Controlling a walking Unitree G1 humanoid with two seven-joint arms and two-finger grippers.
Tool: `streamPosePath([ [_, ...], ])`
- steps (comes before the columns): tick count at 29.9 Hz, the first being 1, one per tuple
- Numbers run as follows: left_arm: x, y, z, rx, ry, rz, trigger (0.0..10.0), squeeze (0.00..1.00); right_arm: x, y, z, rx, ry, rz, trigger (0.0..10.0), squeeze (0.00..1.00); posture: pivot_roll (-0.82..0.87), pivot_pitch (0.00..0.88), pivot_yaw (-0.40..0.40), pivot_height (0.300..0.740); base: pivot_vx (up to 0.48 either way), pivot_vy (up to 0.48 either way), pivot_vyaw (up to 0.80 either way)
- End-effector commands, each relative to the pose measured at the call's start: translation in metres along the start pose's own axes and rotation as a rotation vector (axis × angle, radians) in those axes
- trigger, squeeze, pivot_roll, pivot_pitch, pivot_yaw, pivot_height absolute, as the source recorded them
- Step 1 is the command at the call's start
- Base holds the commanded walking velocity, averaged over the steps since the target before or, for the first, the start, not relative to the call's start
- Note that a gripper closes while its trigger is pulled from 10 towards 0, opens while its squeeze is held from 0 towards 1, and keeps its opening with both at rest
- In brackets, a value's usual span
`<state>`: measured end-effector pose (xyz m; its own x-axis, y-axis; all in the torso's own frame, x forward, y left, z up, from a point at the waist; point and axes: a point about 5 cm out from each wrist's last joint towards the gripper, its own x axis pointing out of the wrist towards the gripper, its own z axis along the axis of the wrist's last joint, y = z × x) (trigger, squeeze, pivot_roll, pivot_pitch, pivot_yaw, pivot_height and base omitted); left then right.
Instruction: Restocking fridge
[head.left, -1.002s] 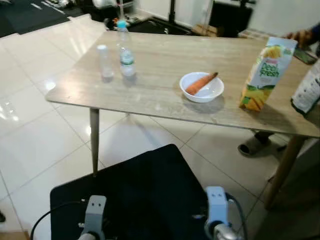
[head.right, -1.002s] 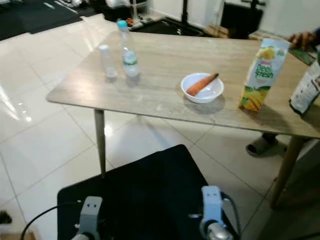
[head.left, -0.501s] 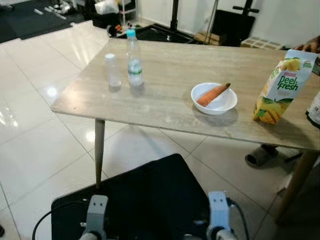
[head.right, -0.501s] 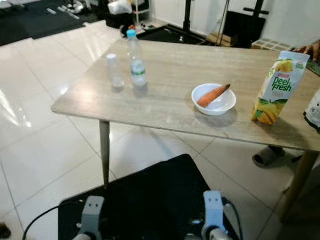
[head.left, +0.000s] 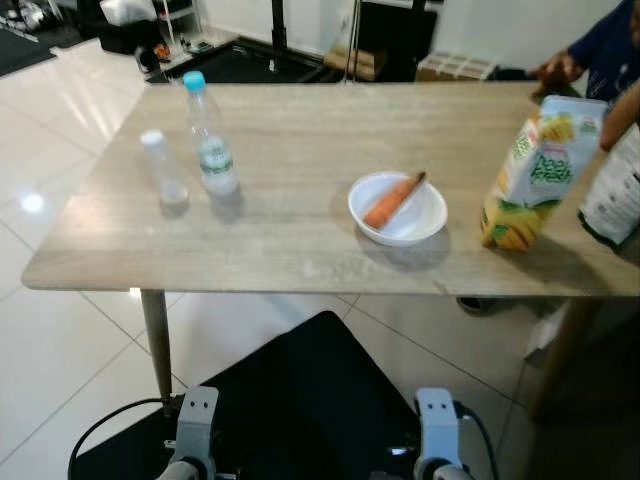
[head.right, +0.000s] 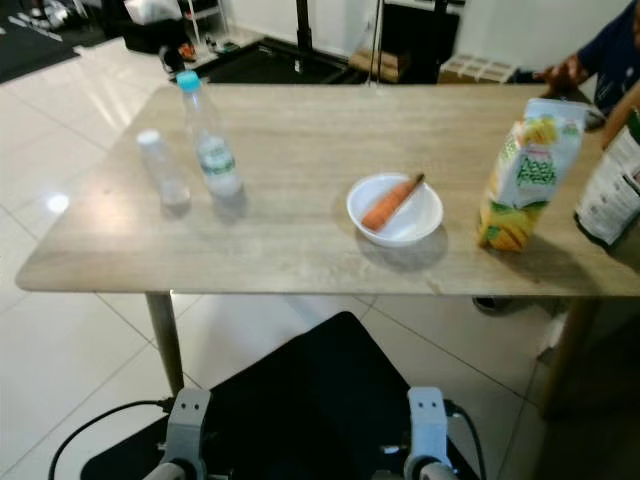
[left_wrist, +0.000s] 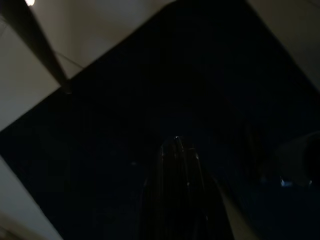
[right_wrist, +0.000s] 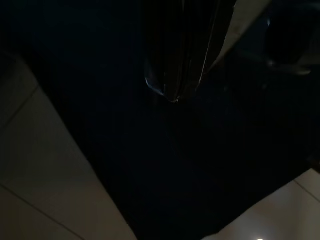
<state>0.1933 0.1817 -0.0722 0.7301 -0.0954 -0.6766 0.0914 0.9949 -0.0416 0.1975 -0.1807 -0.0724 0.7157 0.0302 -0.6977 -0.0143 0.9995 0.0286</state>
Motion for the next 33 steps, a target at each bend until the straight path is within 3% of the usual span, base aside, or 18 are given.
streamPosePath([
  [1,-0.003,0.002,-0.007,0.000,0.023,0.004,10.0,0.00,-0.002,-0.005,-0.006,0.011,0.018,-0.019,10.0,0.00,-0.16,0.112,0.065,0.725,0.240,0.000,0.00],
  [14,-0.003,0.001,-0.009,0.010,0.039,-0.004,10.0,0.00,-0.004,-0.009,-0.010,0.032,0.032,-0.035,10.0,0.00,-0.16,0.113,0.069,0.725,0.018,0.000,0.00],
  [22,-0.004,-0.001,-0.008,0.026,0.016,-0.043,10.0,0.00,-0.005,-0.012,-0.008,0.012,0.007,-0.033,10.0,0.00,-0.17,0.105,0.068,0.725,0.000,0.000,0.00],
  [23,-0.005,-0.001,-0.007,0.057,-0.009,-0.089,10.0,0.00,-0.006,-0.019,-0.004,0.020,-0.012,-0.023,10.0,0.00,-0.17,0.105,0.069,0.725,0.000,0.000,0.00],
  [26,-0.013,0.003,-0.008,0.155,-0.059,-0.222,10.0,0.00,-0.007,-0.023,0.008,0.057,-0.069,0.181,10.0,0.00,-0.18,0.106,0.075,0.725,0.000,0.000,0.00],
  [27,-0.013,0.003,-0.008,0.155,-0.059,-0.222,10.0,0.00,-0.007,-0.023,0.008,0.057,-0.069,0.181,10.0,0.00,-0.18,0.106,0.075,0.725,0.000,0.000,0.00],
  [28,-0.018,0.007,-0.005,0.195,-0.112,-0.244,10.0,0.00,-0.011,-0.017,0.014,0.011,-0.105,0.360,10.0,0.00,-0.18,0.107,0.076,0.725,0.000,0.000,0.00],
  [30,-0.019,0.009,-0.003,0.212,-0.137,-0.244,10.0,0.00,-0.012,-0.015,0.016,-0.007,-0.115,0.420,10.0,0.00,-0.17,0.107,0.078,0.725,0.000,0.000,0.00],
  [33,-0.025,0.016,0.010,0.218,-0.273,-0.253,10.0,0.00,-0.025,-0.004,0.030,-0.093,-0.168,0.695,10.0,0.00,-0.17,0.105,0.082,0.725,0.000,0.000,0.00],
])
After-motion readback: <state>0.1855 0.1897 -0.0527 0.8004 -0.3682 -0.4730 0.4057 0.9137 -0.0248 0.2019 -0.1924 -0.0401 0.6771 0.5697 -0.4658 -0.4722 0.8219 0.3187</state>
